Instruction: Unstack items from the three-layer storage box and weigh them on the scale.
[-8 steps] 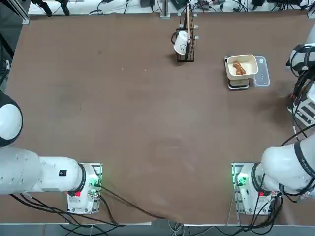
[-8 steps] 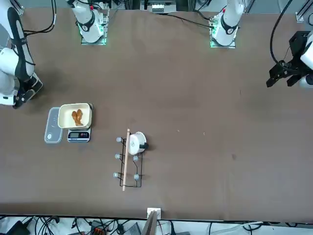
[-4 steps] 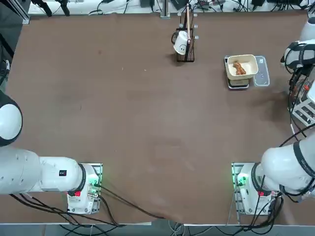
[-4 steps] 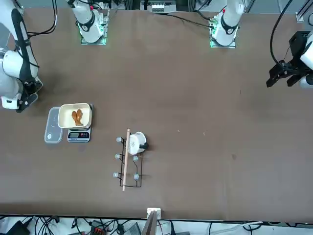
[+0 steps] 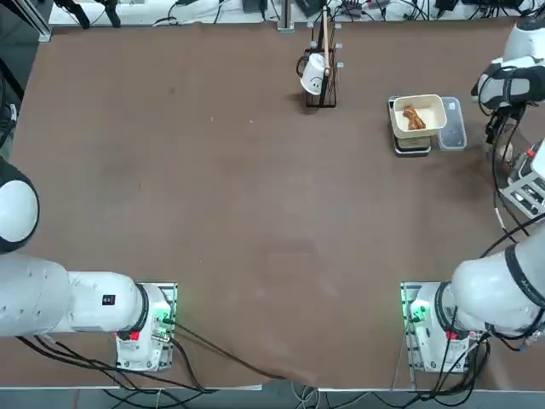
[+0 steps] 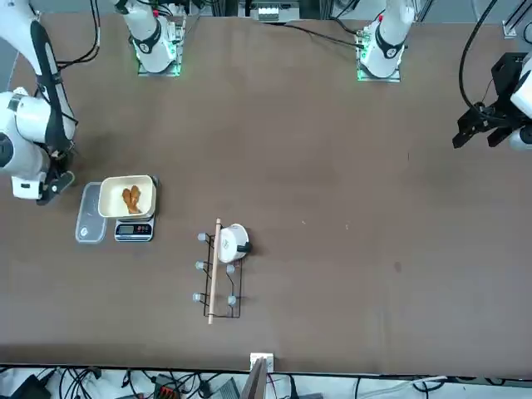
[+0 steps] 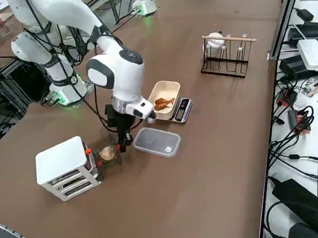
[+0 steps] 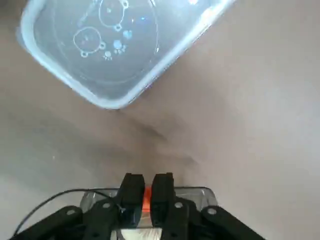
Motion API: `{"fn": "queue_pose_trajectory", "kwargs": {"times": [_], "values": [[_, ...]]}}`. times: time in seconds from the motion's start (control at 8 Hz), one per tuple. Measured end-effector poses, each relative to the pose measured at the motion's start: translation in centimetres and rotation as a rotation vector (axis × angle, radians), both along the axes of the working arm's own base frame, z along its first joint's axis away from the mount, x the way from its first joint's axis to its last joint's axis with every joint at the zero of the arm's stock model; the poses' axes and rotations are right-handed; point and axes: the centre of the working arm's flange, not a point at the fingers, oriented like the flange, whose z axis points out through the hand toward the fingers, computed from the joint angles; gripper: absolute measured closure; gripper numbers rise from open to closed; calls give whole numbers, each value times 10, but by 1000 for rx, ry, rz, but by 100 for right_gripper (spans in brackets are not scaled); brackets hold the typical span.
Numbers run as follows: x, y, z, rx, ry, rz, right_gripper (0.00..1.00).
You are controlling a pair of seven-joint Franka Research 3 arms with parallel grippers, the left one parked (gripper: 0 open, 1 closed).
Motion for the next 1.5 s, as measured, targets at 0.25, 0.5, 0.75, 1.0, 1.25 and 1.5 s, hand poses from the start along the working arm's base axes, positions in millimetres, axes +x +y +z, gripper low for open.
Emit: {"fn": "queue_pose_trajectory", "kwargs": {"times": [0.25,0.5,0.75,1.0,1.25,1.5], "values": [[4,4,-1,17,-10,-15,89],[9,9,1,56,-33,-60,65],[22,10,15,59,-72,-68,26],[28,5,39,50,-77,-74,0],[13,-17,63,55,-42,-84,2],[-13,-59,68,73,-6,-100,16]]}}
